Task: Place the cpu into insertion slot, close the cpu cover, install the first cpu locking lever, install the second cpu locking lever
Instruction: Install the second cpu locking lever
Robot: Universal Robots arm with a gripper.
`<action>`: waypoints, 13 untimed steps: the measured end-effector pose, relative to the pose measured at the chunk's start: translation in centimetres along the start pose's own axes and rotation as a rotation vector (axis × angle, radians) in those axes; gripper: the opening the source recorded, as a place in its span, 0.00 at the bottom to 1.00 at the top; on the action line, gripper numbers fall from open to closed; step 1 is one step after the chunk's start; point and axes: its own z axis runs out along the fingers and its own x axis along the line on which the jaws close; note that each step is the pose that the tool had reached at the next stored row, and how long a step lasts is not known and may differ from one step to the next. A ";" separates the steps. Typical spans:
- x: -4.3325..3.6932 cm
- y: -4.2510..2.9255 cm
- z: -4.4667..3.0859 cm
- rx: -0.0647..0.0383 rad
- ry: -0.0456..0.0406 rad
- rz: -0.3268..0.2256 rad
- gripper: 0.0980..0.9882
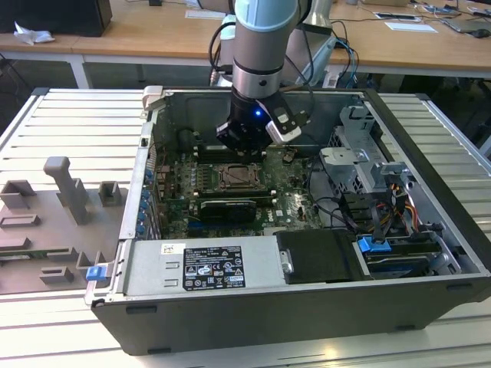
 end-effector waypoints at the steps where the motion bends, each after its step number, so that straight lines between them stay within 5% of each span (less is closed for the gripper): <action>1: 0.00 0.05 -0.51 0.000 0.0000 0.000 0.01; 7: 0.03 -0.29 -1.03 0.000 0.0000 0.000 0.01; 13: 0.19 -2.08 -1.21 0.000 0.0007 0.000 0.01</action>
